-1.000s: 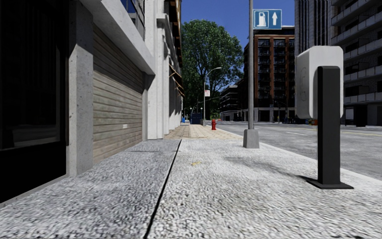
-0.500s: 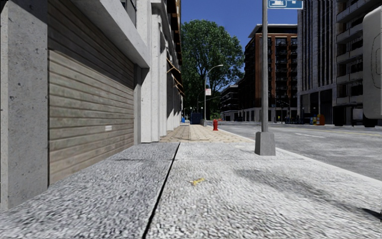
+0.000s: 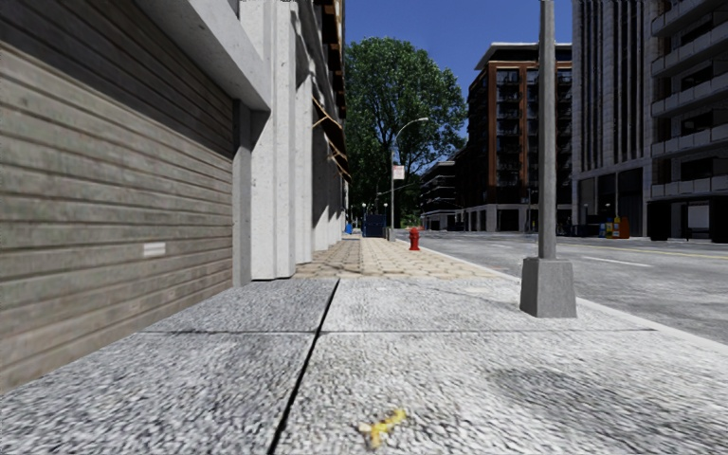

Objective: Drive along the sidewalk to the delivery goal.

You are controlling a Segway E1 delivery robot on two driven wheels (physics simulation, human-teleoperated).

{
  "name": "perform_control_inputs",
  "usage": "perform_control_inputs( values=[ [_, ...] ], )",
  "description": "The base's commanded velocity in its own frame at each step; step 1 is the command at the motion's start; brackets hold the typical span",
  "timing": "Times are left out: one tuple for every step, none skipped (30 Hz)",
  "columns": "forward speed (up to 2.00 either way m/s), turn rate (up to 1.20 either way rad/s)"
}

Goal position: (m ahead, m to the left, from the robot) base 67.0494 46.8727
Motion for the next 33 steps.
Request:
perform_control_inputs(
  values=[
    [2.00, 0.00],
    [2.00, 0.00],
    [2.00, 0.00],
    [2.00, 0.00],
    [2.00, 0.00],
    [2.00, 0.00],
    [2.00, 0.00],
    [2.00, 0.00],
    [2.00, 0.00],
    [2.00, 0.00],
    [2.00, 0.00],
    [2.00, 0.00],
    [2.00, 0.00],
    [2.00, 0.00],
    [2.00, 0.00],
    [2.00, 0.00],
    [2.00, 0.00],
    [2.00, 0.00],
    [2.00, 0.00],
    [2.00, 0.00],
    [2.00, 0.00],
    [2.00, 0.00],
    [2.00, 0.00],
    [2.00, 0.00],
    [2.00, 0.00],
    [2.00, 0.00],
    [2.00, 0.00],
    [2.00, 0.00],
    [2.00, 0.00],
    [2.00, 0.00],
    [2.00, 0.00],
    [2.00, 0.00],
    [2.00, 0.00]
  ],
)
